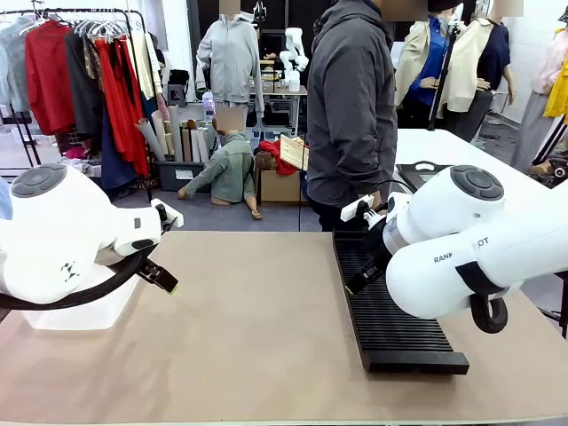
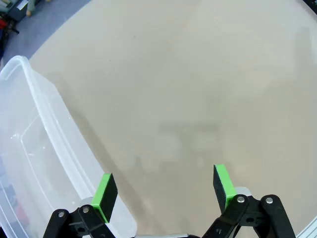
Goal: Sort PCBs into racks and boxes based on the side picked up.
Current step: Pick up the Blank PCB handed by the Human.
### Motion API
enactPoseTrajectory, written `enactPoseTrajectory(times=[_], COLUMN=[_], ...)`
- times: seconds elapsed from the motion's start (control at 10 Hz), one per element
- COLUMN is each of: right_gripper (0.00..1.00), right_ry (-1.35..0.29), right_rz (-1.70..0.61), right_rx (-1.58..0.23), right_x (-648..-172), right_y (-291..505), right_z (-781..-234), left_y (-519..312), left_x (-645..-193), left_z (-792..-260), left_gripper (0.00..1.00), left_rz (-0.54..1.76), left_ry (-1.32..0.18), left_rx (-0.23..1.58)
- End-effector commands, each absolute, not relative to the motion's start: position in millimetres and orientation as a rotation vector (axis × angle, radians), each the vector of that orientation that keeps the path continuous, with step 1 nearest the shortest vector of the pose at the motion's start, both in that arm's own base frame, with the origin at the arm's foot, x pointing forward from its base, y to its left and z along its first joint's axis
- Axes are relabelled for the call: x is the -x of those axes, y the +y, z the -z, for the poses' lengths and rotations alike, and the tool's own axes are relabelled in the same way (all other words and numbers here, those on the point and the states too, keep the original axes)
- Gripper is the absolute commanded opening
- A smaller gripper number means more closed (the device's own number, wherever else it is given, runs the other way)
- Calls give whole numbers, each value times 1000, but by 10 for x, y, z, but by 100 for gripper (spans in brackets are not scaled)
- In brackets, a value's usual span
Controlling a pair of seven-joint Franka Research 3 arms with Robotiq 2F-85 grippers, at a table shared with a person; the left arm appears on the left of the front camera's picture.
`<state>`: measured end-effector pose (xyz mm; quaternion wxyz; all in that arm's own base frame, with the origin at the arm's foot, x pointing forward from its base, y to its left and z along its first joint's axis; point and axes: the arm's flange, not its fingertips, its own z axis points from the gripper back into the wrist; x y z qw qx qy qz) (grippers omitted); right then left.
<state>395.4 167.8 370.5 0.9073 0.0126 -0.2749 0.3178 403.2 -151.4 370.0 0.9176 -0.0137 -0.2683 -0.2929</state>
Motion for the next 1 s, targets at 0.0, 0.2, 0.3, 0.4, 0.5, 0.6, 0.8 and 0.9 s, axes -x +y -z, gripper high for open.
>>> enactPoseTrajectory(times=[0.0, 0.2, 0.3, 0.4, 0.5, 0.6, 0.8, 0.9], right_gripper=[100, 100, 100, 100, 100, 100, 100, 100], right_ry=[-568, -574, -568, -576, -531, -475, -423, -375], right_rz=[-656, -651, -611, -524, -455, -418, -382, -388], right_rx=[-26, -43, -45, -7, -17, -49, -169, -277], right_x=[-3954, -3958, -3979, -3993, -4020, -4045, -4178, -4207], right_y=[1678, 1675, 1658, 1652, 1656, 1656, 1572, 1500], right_z=[-3706, -3774, -3908, -4073, -4261, -4468, -4882, -5064], left_y=[-1513, -1521, -1535, -1538, -1527, -1488, -1358, -1306], left_x=[-4032, -4043, -4074, -4087, -4122, -4163, -4309, -4346], left_z=[-3701, -3752, -3819, -3933, -4094, -4288, -4792, -5010], left_gripper=[100, 100, 100, 100, 100, 100, 100, 100], left_rz=[602, 602, 604, 605, 604, 588, 506, 474], left_ry=[-552, -537, -517, -485, -466, -462, -427, -389], left_rx=[28, 29, 49, 74, 105, 143, 296, 372])
